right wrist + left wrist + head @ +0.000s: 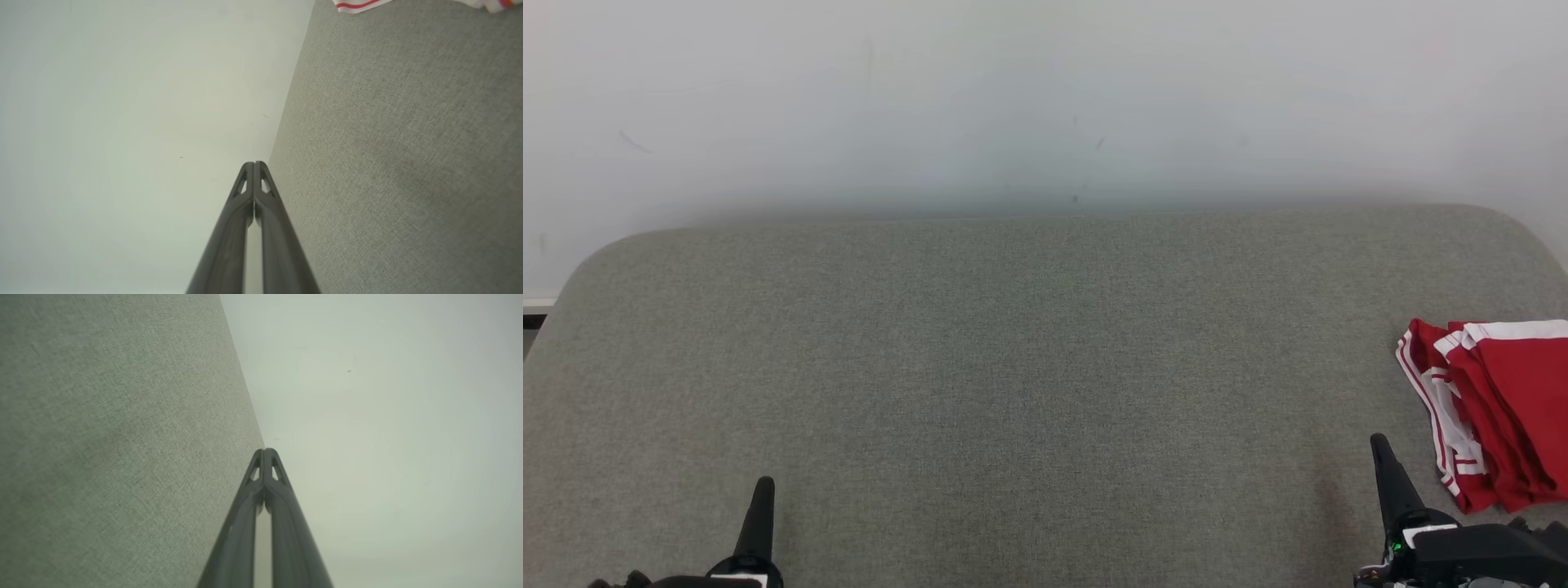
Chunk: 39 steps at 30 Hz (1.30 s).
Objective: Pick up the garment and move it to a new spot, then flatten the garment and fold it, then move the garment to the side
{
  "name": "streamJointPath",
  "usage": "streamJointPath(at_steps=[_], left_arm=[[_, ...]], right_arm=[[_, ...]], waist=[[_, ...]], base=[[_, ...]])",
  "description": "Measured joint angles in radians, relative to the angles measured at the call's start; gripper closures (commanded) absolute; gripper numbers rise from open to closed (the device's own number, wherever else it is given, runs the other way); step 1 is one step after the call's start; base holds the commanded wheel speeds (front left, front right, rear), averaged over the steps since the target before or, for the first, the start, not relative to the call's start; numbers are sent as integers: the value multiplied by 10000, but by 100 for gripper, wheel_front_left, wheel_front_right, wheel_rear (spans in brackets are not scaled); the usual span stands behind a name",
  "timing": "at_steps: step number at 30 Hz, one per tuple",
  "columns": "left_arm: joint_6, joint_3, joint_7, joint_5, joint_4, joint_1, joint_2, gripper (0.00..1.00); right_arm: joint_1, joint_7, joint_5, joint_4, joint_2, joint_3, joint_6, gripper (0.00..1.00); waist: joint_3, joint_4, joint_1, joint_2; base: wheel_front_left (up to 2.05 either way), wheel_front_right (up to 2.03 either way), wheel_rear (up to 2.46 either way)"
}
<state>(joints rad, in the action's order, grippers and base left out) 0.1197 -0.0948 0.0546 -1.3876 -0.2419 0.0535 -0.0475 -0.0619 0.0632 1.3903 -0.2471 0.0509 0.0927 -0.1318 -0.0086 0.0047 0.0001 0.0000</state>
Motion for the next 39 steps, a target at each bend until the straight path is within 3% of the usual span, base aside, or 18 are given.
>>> streamJointPath(at_steps=[29, 39], left_arm=[[52, -163, 541, -2063, -27, 492, -8, 100], [96, -176, 614, -2226, -29, 505, -8, 100]], right_arm=[[-409, 468, 2004, 13, 2, 184, 0, 100], [-434, 506, 2230, 13, 2, 199, 0, 100]], waist=[[107, -43, -1, 0], [118, -47, -1, 0]], base=[[0, 0, 0], [0, 0, 0]])
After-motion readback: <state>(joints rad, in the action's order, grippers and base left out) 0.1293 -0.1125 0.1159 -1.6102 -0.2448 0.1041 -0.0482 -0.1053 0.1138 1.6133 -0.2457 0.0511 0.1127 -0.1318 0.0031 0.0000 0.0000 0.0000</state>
